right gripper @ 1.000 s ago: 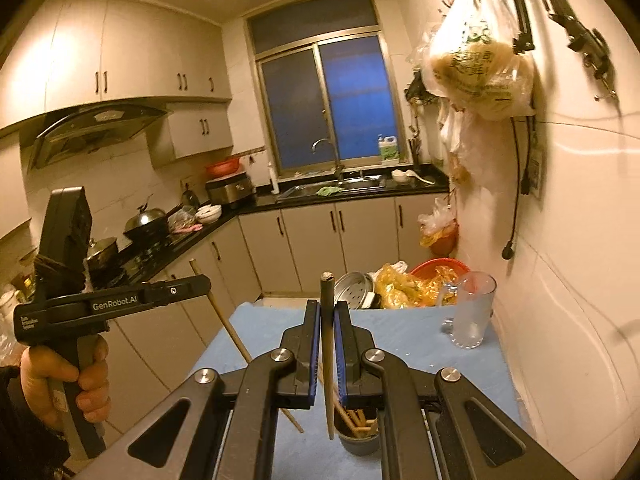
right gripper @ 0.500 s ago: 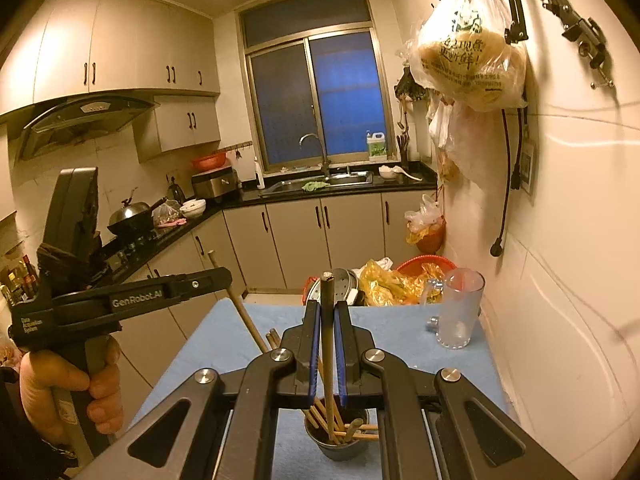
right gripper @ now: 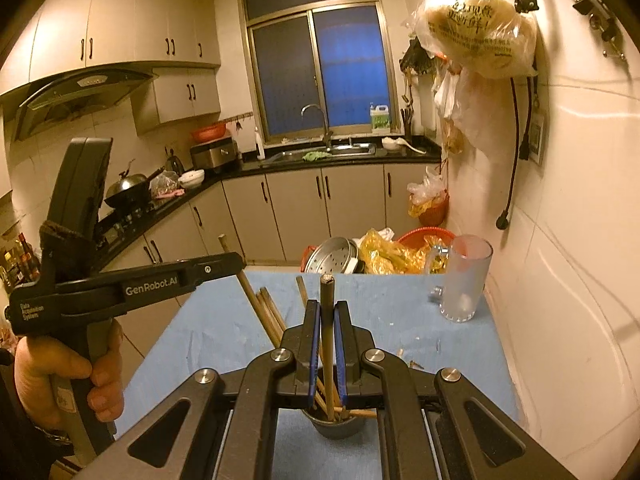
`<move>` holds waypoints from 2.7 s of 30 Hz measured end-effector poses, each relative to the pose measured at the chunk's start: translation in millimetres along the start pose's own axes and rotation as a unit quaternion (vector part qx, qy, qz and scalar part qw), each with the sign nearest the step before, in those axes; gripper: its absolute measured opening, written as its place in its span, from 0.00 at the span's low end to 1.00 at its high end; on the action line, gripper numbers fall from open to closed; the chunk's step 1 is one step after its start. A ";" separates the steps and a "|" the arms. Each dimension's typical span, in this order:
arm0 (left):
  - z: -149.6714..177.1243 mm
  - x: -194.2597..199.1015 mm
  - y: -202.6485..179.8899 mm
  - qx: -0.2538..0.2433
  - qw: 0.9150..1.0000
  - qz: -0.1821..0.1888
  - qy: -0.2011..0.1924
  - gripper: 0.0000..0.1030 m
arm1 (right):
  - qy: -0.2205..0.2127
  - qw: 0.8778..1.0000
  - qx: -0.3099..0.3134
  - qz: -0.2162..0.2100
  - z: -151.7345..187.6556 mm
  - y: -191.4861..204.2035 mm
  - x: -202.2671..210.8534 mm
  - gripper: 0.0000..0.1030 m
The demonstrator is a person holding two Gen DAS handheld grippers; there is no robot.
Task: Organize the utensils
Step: 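Lift the chopsticks over the black cup and release them inside with both tools, then return both open tools to the last chopsticks on the towel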
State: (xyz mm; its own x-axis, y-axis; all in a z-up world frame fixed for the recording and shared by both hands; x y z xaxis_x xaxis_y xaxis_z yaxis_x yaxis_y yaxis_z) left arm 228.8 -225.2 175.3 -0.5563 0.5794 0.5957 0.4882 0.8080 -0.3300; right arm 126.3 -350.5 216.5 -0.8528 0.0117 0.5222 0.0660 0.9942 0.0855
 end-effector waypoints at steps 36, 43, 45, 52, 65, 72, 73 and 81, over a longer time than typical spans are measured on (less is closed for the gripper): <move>49.1 26.3 53.2 0.020 0.998 -0.055 0.028 0.53 | 0.019 0.999 -0.020 0.028 30.3 -12.8 12.6 0.35; 84.0 41.3 100.0 0.055 0.991 -0.113 0.048 0.66 | 0.057 0.998 -0.017 -0.001 58.0 16.0 7.0 0.37; 91.0 46.4 109.3 0.057 0.989 -0.127 0.051 0.68 | 0.068 0.997 -0.011 -0.014 67.9 29.0 3.1 0.38; 110.4 66.2 134.5 0.077 0.984 -0.153 0.056 0.71 | 0.102 0.993 0.016 -0.052 93.6 70.7 -16.5 0.56; 156.2 97.9 186.4 0.134 0.970 -0.189 0.078 0.72 | 0.143 0.985 0.026 -0.089 121.7 116.0 -41.9 0.66; 170.8 92.8 200.5 0.138 0.966 -0.194 0.101 0.72 | 0.166 0.981 0.027 -0.093 130.5 125.3 -54.7 0.66; 171.3 90.2 200.6 0.136 0.966 -0.194 0.104 0.72 | 0.170 0.980 0.028 -0.095 131.9 126.9 -57.8 0.66; 181.4 51.0 207.3 0.130 0.965 -0.181 0.140 0.72 | 0.202 0.973 0.036 -0.108 140.8 142.0 -89.2 0.63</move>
State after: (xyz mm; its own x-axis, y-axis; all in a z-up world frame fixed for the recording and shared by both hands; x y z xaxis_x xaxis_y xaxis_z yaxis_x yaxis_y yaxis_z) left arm 179.6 -8.7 4.5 -0.4368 0.2316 0.8692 0.0899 0.9727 -0.2140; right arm 138.9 -195.3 62.6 -0.5682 -0.2274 0.7909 -0.1416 0.9738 0.1782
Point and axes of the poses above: each gripper's, at about its wrist camera, not at the fingertips, and x roughly against the way its jaws point, y to its left, z to its underside, the point moved 4 cm from there along -x, roughly the way its jaws point, and after that the axes turned 5 degrees about z, right-handed, at the moved point
